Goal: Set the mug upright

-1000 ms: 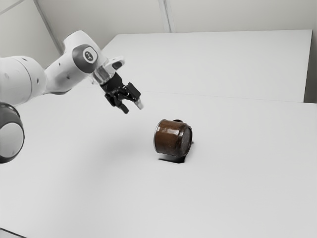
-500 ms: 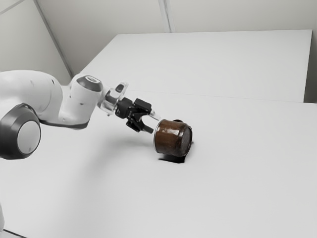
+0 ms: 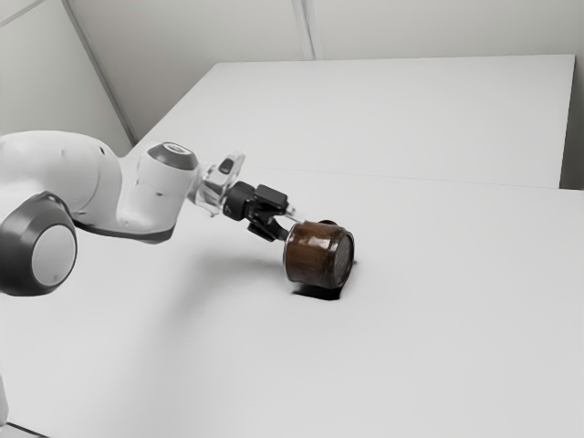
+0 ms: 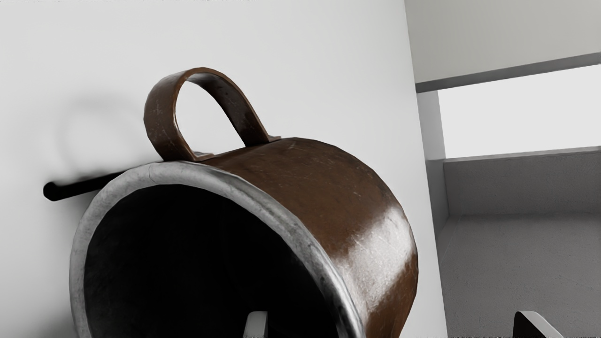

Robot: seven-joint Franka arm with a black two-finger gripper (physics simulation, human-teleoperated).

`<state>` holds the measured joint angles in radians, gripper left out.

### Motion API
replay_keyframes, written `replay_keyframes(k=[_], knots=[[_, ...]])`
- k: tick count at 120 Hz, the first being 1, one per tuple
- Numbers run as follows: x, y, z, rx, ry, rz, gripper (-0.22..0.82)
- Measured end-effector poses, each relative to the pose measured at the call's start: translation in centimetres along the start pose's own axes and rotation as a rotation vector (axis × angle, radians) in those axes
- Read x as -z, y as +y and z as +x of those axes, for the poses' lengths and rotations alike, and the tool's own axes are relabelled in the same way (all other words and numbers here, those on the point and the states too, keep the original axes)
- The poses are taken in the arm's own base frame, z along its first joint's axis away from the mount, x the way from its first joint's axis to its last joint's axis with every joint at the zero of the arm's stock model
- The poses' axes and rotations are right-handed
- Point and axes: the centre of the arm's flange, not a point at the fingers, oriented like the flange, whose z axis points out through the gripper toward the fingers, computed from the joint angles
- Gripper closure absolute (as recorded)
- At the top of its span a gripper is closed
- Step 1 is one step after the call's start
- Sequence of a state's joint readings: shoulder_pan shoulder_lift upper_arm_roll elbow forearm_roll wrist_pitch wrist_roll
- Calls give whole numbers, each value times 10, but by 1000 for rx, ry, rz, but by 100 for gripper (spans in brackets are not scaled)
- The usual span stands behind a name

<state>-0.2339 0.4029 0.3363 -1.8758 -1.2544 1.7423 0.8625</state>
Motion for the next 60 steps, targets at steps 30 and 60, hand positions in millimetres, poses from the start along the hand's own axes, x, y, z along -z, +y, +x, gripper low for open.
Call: replay_keyframes(k=[30, 60], knots=[[-1, 5, -1, -42, 6, -7, 34], [-3, 7, -3, -60, 22, -31, 61]])
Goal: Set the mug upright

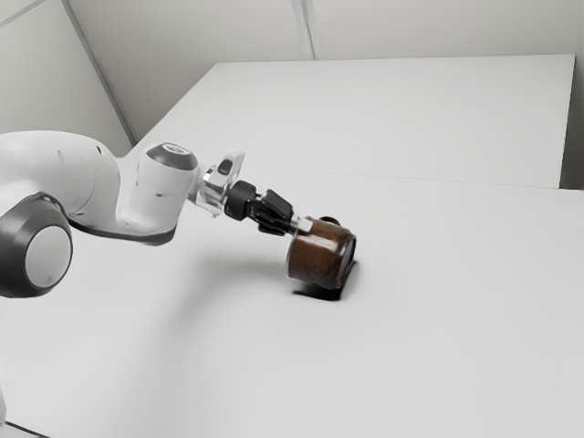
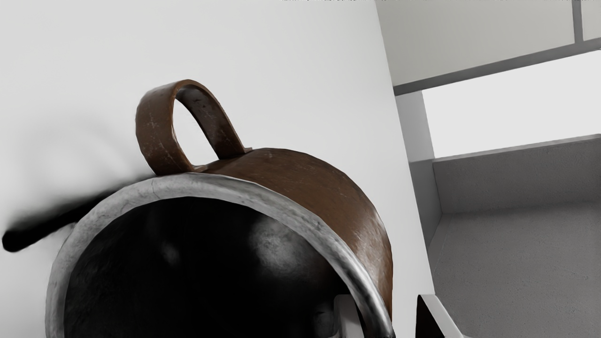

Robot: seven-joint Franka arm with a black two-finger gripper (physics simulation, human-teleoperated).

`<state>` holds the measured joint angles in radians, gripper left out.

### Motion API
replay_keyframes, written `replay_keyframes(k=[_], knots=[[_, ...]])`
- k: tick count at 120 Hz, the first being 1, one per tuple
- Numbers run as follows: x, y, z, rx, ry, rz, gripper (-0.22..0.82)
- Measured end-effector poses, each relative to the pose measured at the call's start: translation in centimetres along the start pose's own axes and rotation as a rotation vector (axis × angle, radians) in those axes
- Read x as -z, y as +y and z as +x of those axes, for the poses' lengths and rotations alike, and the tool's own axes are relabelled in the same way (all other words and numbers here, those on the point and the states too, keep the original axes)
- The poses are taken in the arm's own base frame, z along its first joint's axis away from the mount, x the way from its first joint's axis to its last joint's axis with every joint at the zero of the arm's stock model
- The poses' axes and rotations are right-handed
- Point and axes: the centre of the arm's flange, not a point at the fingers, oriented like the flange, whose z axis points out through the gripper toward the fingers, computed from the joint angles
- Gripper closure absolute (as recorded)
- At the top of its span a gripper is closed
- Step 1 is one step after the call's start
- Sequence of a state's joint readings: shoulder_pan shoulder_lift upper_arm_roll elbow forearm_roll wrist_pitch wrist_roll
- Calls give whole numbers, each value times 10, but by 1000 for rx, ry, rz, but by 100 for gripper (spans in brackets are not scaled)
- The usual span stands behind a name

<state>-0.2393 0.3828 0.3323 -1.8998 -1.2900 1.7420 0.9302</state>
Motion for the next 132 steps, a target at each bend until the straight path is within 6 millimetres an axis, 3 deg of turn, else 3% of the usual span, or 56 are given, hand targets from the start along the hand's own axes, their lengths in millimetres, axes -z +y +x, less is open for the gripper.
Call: replay_keyframes(k=[23, 68, 88, 132], knots=[[-2, 2, 1, -12, 13, -14, 73], [6, 34, 10, -91, 34, 21, 79], [12, 61, 17, -139, 37, 144, 79], [10, 80, 18, -109, 12, 469, 79]])
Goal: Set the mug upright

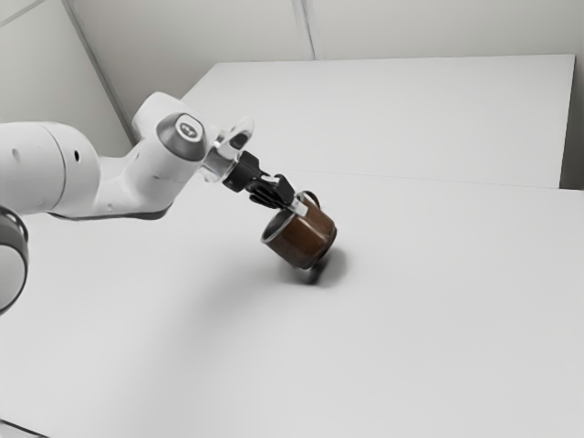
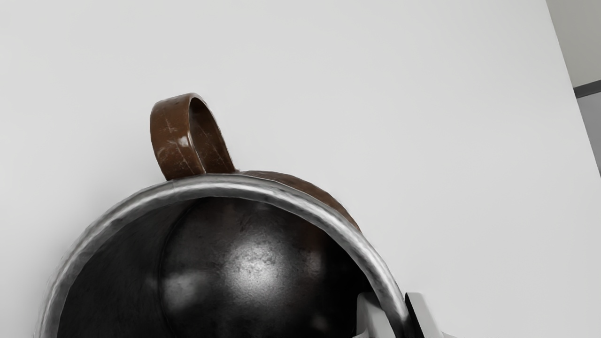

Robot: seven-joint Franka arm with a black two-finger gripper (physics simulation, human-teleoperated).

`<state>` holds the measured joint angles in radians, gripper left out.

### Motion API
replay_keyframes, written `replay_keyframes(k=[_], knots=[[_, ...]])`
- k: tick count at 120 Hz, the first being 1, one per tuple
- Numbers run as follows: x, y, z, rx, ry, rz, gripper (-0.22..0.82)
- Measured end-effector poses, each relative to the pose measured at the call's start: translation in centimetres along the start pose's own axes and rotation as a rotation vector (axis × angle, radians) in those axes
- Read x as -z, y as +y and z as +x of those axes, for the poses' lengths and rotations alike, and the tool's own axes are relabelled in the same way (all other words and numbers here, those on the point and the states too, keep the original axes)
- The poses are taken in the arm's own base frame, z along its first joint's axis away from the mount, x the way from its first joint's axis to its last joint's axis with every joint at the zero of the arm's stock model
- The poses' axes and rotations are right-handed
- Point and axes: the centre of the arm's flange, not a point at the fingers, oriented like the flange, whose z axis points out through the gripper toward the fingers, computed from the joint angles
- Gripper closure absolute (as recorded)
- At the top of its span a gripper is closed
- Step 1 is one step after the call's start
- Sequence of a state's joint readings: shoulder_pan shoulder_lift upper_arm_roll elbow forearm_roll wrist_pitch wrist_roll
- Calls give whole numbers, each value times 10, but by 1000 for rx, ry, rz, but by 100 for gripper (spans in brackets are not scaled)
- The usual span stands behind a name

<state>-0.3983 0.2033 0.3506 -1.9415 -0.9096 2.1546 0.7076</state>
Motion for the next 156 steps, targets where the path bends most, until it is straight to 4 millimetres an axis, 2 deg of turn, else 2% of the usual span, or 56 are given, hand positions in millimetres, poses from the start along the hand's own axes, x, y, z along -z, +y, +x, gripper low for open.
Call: replay_keyframes(k=[20, 42, 72, 127, 156], knots=[[1, 11, 0, 16, -49, 139, 79], [5, 24, -17, 43, -122, 306, 79], [10, 45, -30, 113, -179, 483, 79], [7, 28, -50, 333, -266, 751, 79], [-10, 30, -62, 397, -313, 857, 79]])
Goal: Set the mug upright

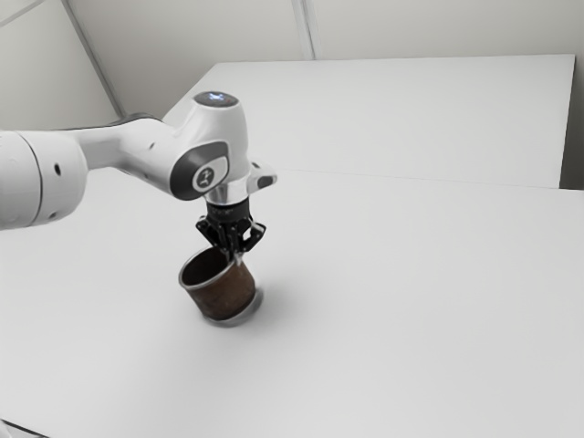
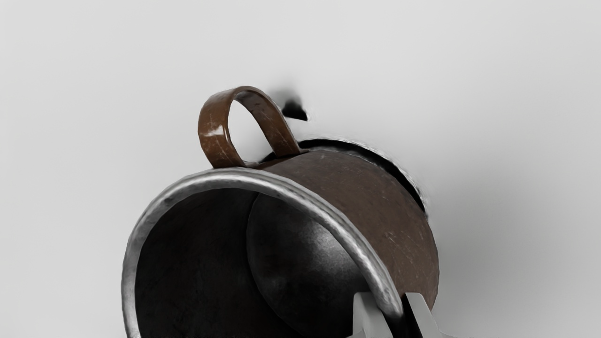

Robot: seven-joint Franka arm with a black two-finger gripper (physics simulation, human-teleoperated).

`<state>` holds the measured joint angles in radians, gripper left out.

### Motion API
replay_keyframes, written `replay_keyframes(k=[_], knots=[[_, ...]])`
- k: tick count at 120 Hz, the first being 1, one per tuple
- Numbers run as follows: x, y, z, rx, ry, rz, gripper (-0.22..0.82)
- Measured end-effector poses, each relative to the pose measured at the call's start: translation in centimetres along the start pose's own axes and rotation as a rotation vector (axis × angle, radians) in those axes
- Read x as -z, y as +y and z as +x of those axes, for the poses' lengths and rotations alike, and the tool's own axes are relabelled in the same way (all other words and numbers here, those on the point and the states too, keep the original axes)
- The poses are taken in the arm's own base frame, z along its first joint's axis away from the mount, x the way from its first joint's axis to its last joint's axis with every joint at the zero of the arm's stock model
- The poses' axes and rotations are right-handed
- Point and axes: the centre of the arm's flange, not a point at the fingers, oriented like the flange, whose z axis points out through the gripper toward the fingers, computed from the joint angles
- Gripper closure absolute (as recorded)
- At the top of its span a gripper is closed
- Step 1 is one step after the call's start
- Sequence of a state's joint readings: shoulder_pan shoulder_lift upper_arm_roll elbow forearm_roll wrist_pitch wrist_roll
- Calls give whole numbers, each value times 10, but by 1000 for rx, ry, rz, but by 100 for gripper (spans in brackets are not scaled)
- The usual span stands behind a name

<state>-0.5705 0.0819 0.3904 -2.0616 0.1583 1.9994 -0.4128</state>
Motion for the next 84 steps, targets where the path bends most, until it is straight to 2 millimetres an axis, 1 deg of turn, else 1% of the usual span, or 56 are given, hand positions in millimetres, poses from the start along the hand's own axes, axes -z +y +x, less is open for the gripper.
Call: replay_keyframes(k=[22, 32, 50, 58, 70, 84], knots=[[-17, -3, -3, 47, -39, 77, 79], [-20, -1, -3, 62, -43, 93, 78], [-13, 1, -1, 87, -31, 89, 45], [-7, 1, 1, 99, -19, 82, 33], [10, 1, 7, 115, 12, 64, 20], [27, -1, 11, 123, 42, 43, 12]])
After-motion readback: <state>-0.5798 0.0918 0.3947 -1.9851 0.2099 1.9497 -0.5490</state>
